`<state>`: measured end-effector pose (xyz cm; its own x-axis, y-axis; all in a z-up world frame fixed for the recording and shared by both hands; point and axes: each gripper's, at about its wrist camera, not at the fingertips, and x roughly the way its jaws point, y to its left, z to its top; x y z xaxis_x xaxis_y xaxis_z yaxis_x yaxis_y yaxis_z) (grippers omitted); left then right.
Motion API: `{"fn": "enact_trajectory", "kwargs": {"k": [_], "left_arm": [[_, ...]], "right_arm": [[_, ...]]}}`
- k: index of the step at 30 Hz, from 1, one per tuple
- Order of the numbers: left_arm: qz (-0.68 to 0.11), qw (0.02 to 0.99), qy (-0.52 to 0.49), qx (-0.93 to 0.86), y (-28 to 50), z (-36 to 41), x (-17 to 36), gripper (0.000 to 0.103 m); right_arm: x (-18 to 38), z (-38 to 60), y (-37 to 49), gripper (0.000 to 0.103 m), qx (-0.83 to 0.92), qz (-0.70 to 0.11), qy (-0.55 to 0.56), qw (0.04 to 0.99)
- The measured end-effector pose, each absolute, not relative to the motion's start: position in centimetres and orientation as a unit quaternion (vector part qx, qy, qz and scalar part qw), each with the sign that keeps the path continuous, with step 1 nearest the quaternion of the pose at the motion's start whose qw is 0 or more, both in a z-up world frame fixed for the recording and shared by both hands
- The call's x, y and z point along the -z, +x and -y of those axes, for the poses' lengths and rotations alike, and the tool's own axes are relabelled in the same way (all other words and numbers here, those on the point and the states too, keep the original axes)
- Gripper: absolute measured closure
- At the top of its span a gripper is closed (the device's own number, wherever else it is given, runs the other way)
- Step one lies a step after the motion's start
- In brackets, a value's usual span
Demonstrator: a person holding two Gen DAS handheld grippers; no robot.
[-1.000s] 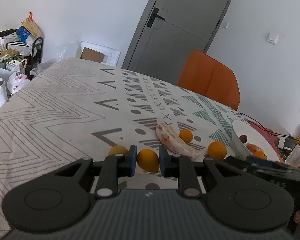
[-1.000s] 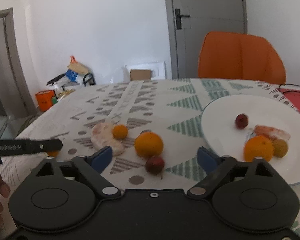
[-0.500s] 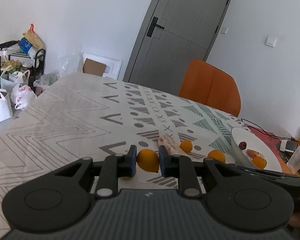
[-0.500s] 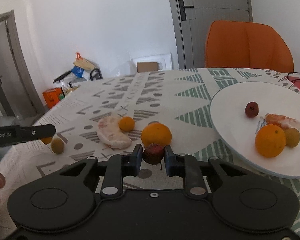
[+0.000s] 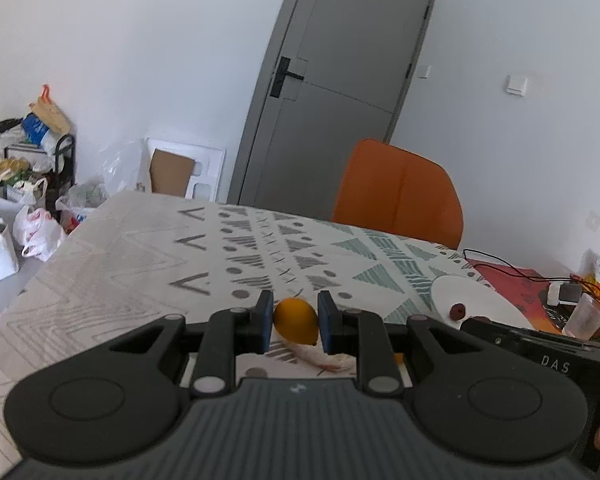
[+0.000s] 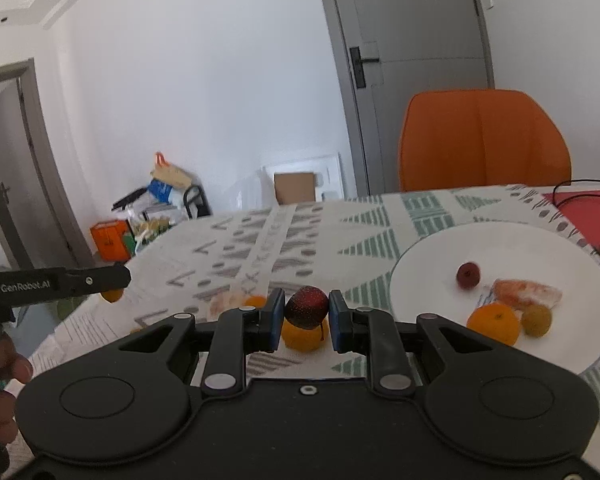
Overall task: Organize fruits
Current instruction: 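Carry the small orange in the left tool while the right tool carries the plum to the bowl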
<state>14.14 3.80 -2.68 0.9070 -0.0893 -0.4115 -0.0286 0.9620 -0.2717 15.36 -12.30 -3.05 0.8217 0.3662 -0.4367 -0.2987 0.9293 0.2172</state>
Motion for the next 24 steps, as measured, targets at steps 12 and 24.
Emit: {"fn": "enact_trajectory", "kwargs": {"k": [12, 24], "left_arm": [[-0.198, 0.973, -0.111, 0.046, 14.6, 0.1, 0.6, 0.081], [-0.193, 0.974, -0.088, 0.075, 15.9, 4.5, -0.4, 0.081]], "right_arm": [[1.1, 15.8, 14.0, 0.081, -0.153, -0.203, 0.091, 0.963], [0.8, 20.4, 13.2, 0.081, -0.127, -0.183, 0.112, 0.969]]}}
